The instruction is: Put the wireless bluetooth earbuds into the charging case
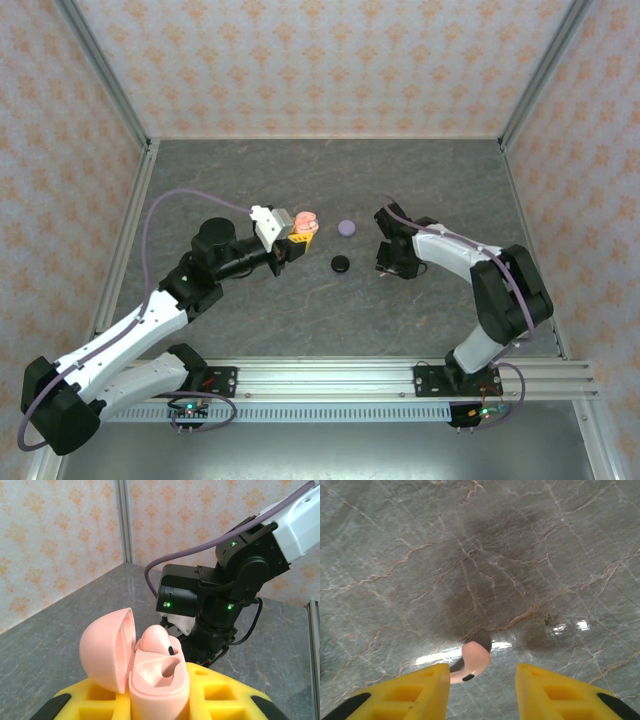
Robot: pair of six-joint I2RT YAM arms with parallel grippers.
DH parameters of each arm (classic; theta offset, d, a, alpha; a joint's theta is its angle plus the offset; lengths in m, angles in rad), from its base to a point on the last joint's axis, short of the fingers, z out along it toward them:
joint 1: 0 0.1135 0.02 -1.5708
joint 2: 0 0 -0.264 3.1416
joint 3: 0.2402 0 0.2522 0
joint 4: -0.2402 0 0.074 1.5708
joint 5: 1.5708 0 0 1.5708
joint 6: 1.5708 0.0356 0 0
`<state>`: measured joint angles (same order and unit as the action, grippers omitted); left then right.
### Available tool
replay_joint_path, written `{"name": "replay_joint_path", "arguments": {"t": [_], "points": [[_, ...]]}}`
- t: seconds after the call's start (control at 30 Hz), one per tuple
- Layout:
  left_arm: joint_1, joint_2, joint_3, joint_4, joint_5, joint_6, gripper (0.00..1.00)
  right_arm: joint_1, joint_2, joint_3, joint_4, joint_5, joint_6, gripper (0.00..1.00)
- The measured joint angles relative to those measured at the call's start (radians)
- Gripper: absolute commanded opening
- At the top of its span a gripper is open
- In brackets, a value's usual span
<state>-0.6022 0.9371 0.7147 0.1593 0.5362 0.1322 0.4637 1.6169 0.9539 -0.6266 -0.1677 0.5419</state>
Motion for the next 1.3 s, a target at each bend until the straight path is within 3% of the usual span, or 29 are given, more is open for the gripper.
{"name": "replay_joint_path", "arguments": {"t": [0.5, 0.67, 0.9, 1.07, 1.3], "points": [[0.0, 0.0, 0.0, -0.014, -0.003, 0.0, 0.0, -0.002, 0.058, 0.002, 0.039, -0.013, 0.0, 0.26], [0.0, 0.0, 0.0, -0.015, -0.003, 0.0, 0.0, -0.005, 0.058, 0.002, 0.032, -0.008, -0.003, 0.18], [0.0, 0.0, 0.0, -0.016, -0.003, -0.001, 0.0, -0.005, 0.035, 0.0, 0.04, -0.014, -0.022, 0.16], [0.0, 0.0, -0.012, 0.006, -0.003, -0.031, 0.0, -0.005, -0.122, 0.0, 0.044, -0.021, -0.076, 0.16], [0.0, 0.041, -0.029, 0.097, -0.001, -0.109, 0.0, 0.036, -0.469, 0.044, 0.044, -0.019, -0.208, 0.17]]}}
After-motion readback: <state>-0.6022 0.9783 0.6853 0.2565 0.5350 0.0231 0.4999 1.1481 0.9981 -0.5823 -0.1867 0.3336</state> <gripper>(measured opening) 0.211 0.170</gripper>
